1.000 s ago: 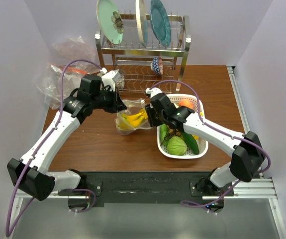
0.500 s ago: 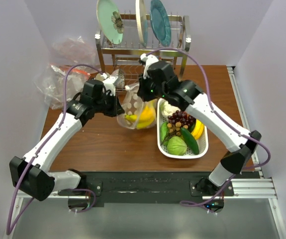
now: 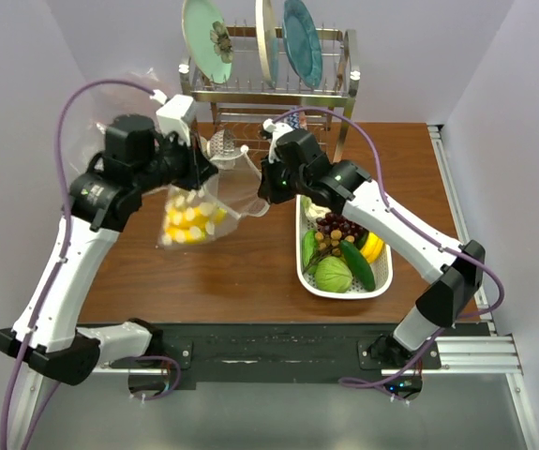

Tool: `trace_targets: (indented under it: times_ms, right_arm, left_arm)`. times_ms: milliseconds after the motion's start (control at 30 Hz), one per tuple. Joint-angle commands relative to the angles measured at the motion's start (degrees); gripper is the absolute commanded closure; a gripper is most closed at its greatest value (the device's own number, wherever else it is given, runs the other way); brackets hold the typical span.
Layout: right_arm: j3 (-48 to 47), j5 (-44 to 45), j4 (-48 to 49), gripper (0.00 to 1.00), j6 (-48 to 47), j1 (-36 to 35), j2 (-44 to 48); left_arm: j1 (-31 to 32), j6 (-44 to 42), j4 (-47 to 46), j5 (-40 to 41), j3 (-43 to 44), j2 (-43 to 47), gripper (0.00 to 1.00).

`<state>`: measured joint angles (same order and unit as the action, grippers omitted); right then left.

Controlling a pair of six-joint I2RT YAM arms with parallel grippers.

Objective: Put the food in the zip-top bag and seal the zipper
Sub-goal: Adjust the zipper on the food storage bag.

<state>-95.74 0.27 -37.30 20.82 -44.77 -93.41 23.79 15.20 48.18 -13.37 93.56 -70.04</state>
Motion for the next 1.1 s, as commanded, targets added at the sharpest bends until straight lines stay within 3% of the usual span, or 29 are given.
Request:
trace_targets:
  times_ms: [0,300,400,533,600,633,733,900,1067]
  right_arm:
    - [-1.2,-3.0,-0.2,1.00,1.2,0.7,1.6]
    - [1.3,-9.5,7.9,1.00,5.8,0.6,-1.6]
    - [-0.7,-11.1,8.2,1.00,6.1,0.6,-3.3]
    - [0.5,-9.9,7.7,1.00,5.6,0.8,-3.5]
    - [3.4,-9.1,7.7,0.78,4.7,1.4,-3.1]
    - [4.6,-8.2,7.5,0.61,4.4,1.6,-2.0]
    - [10.7,-4.8,7.6,0.46,2.7,2.4,2.5]
    - [20.7,2.2,5.5,0.34,-1.0,3.7,13.0]
    - [27.0,5.6,2.8,0.33,-3.1,8.2,22.3]
  left_arm:
    - [-0.7,-1.0,-3.4,4.8,-9.9,1.0,1.00]
    - [-4.3,-2.5,-3.5,9.1,-14.2,1.6,1.00]
    - [-9.4,-3.7,-3.0,6.0,-12.4,1.5,1.00]
    - [-10.1,-2.5,-7.4,0.9,-14.8,1.8,1.00]
    - [-10.0,-0.2,-14.0,-7.6,-21.4,1.6,1.00]
    - [-9.4,0.8,-16.7,-11.1,-24.1,1.5,1.00]
    - [-6.6,3.3,-24.3,-12.4,-32.1,-0.4,1.00]
    - [-4.6,3.8,-28.0,-12.7,-34.5,-3.1,1.00]
    - [-4.6,2.5,-28.3,-13.1,-32.5,-3.0,1.00]
